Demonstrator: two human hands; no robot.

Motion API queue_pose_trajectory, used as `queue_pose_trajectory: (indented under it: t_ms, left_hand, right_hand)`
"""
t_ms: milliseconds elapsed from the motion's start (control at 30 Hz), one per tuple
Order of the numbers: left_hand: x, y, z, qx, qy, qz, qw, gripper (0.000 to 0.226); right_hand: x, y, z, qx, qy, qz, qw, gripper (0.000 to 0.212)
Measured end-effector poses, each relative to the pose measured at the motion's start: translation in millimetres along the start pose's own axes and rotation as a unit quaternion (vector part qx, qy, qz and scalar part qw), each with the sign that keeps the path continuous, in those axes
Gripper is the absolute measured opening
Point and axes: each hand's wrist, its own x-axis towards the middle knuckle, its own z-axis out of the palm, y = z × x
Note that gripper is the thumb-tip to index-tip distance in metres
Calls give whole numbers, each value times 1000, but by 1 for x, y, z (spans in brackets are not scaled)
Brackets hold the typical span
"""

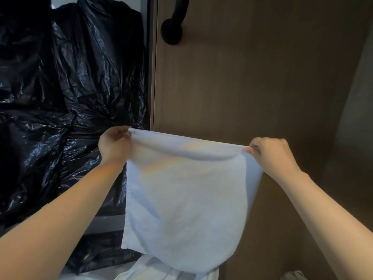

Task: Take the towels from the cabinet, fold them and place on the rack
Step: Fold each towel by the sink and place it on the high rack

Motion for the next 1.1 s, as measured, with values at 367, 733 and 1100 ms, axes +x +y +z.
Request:
queue_pose_trajectory:
  t_ms: [367, 733, 1100]
  left_hand:
    - [-10, 1, 12, 46, -49, 10, 998, 23]
    - [-66, 0, 34, 84, -204, 55, 974, 28]
    - [-102, 12, 34, 56, -254, 105, 960, 13]
  right_hand:
    - [-8, -3, 27, 34, -35, 42, 998, 32]
    - [-41, -59, 53, 282, -60, -27, 957, 22]
    - [-63, -94, 62, 528, -97, 19, 844, 21]
